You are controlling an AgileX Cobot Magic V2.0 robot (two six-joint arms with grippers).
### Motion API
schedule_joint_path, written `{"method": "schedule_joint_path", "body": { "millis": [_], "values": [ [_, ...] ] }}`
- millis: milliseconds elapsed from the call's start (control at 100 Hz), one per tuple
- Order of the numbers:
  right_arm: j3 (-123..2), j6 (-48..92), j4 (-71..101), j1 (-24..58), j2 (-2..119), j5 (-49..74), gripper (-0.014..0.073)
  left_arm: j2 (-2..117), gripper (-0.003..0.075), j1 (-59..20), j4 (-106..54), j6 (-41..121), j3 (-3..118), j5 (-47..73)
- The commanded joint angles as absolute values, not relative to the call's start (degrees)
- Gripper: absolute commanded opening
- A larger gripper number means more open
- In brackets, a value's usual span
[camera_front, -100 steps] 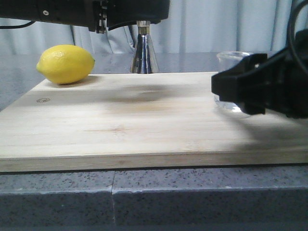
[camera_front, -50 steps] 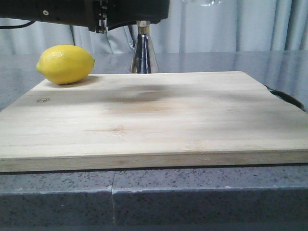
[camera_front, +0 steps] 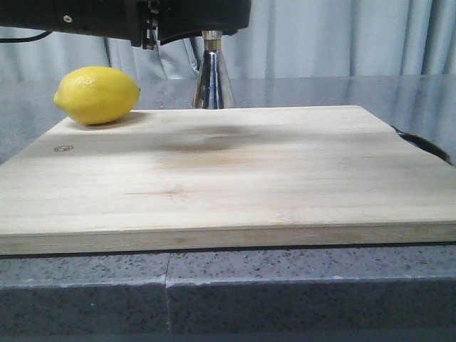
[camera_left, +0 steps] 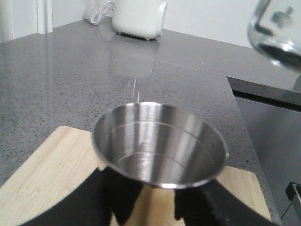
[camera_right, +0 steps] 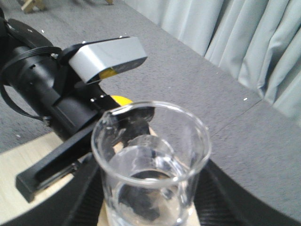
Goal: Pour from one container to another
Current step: 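Move the beaker with the right gripper above the held jigger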
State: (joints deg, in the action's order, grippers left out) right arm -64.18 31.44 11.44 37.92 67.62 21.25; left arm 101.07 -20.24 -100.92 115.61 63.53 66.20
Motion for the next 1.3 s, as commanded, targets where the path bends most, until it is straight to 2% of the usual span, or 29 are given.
{"method": "schedule_joint_path", "body": {
  "millis": [0, 370, 860, 1290],
  "values": [
    [-69.3, 32.1, 5.9, 37.6, 67.9, 21.1, 0.0269, 98.4, 0.0259, -20.6, -106.0, 115.2, 65.2, 71.7],
    [-79.1, 32.1, -11.2, 37.6, 74.9, 30.9, 0.0269, 98.4, 0.0259, -20.6, -106.0, 115.2, 65.2, 71.7],
    [-81.6, 39.4, -13.2, 37.8, 78.1, 35.4, 0.0269, 98.4, 0.0259, -20.6, -106.0, 115.2, 65.2, 71.7],
    [-81.6, 44.0, -20.0, 41.6, 78.2, 35.4, 0.0269, 98.4, 0.0259, -20.6, -106.0, 115.2, 65.2, 71.7]
  ]
}}
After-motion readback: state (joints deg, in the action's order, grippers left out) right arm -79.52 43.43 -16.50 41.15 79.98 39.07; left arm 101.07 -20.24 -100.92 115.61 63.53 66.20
